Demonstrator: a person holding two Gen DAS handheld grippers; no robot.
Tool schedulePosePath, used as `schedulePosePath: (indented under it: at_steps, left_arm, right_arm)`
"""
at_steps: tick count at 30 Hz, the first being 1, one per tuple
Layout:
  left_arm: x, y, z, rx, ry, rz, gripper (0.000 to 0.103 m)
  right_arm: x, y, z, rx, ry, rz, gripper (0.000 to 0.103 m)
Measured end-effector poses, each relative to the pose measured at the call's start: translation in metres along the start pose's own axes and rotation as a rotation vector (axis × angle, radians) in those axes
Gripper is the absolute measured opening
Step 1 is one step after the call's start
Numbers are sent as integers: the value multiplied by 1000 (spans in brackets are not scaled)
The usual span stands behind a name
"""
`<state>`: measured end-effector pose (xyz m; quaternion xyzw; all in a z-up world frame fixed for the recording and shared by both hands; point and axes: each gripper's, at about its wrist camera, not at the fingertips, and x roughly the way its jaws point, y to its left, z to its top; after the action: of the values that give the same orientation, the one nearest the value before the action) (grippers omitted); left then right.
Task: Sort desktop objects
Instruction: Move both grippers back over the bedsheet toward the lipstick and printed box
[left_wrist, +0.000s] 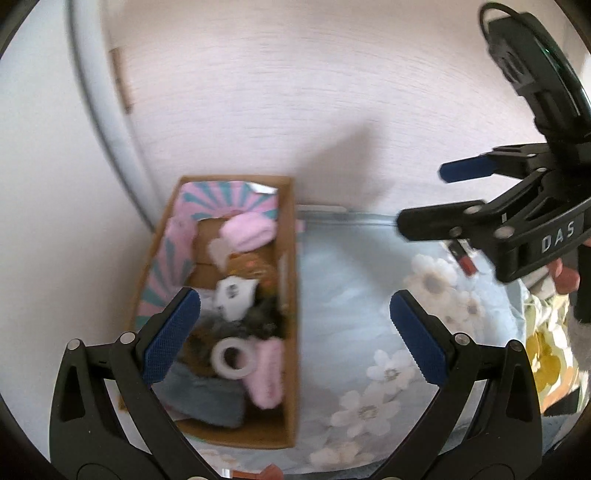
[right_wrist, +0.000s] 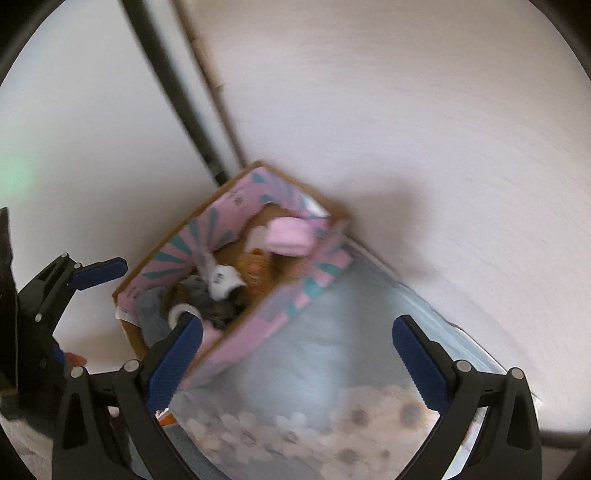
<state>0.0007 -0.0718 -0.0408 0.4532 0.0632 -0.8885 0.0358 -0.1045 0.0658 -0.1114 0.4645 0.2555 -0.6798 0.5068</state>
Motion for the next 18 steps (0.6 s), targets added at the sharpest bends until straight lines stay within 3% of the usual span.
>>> schedulePosePath:
  at_steps: [9, 18]
  left_arm:
    - [14, -75, 11, 148, 0, -87, 103]
    - [60, -166, 11, 238, 82, -211, 102]
  right_arm:
    - [-60, -83, -68, 42, -57, -148, 102]
    - [-84, -169, -132, 76, -14, -213, 102]
